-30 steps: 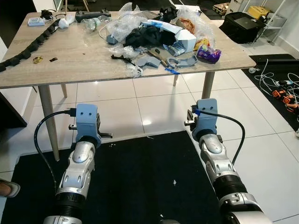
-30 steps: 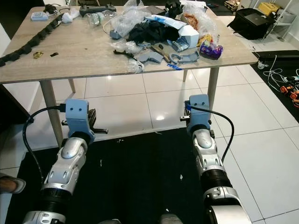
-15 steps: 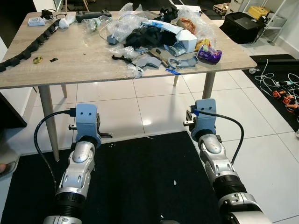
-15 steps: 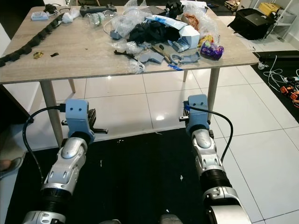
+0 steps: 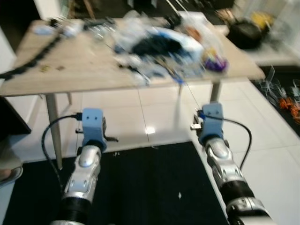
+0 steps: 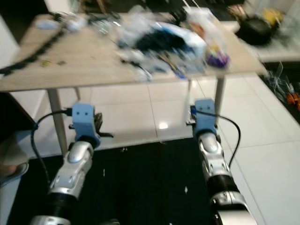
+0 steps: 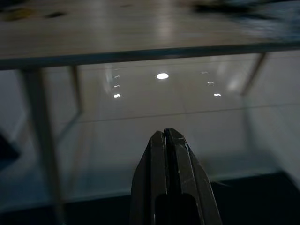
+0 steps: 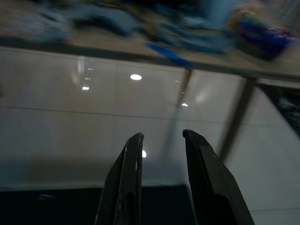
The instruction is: Picking trash to rubbish bin
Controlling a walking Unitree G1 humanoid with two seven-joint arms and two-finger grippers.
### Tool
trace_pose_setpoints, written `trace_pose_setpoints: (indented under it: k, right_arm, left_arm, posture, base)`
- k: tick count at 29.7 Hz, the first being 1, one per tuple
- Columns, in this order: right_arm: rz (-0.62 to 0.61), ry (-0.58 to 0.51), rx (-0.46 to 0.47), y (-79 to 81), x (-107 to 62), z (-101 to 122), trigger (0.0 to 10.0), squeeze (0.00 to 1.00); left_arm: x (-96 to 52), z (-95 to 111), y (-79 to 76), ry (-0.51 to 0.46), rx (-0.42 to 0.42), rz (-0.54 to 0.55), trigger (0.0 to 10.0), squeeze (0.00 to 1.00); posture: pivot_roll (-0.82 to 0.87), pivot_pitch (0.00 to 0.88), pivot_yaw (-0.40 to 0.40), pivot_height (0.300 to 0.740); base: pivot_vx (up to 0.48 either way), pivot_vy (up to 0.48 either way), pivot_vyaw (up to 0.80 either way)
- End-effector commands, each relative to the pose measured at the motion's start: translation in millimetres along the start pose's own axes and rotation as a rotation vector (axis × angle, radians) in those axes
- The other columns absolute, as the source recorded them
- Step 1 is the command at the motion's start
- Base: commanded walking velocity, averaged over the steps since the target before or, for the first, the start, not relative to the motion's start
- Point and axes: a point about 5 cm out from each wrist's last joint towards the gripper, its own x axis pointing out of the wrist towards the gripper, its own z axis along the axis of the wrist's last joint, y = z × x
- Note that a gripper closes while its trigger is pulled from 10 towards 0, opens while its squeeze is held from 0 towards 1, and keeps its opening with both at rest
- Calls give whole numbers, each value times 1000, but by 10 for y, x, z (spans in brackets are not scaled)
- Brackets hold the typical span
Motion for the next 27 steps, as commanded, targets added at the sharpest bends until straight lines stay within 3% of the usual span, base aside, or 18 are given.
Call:
trace_pose_setpoints:
  k: [1,27]
  right_arm:
    - [-13,16,-4,-48,-25,-40,10000,0]
    - [-37,-38,25,-84,-7,89,10000,0]
  left_arm:
    - [2,10,-39,-4,-5,-11,10000,0]
    - [16,104,-73,-33,-13,-24,10000,0]
  posture:
    - [-5,19,-48,740]
    - [-7,34,-46,740]
  base:
    - [349,0,0]
    - [350,0,-34]
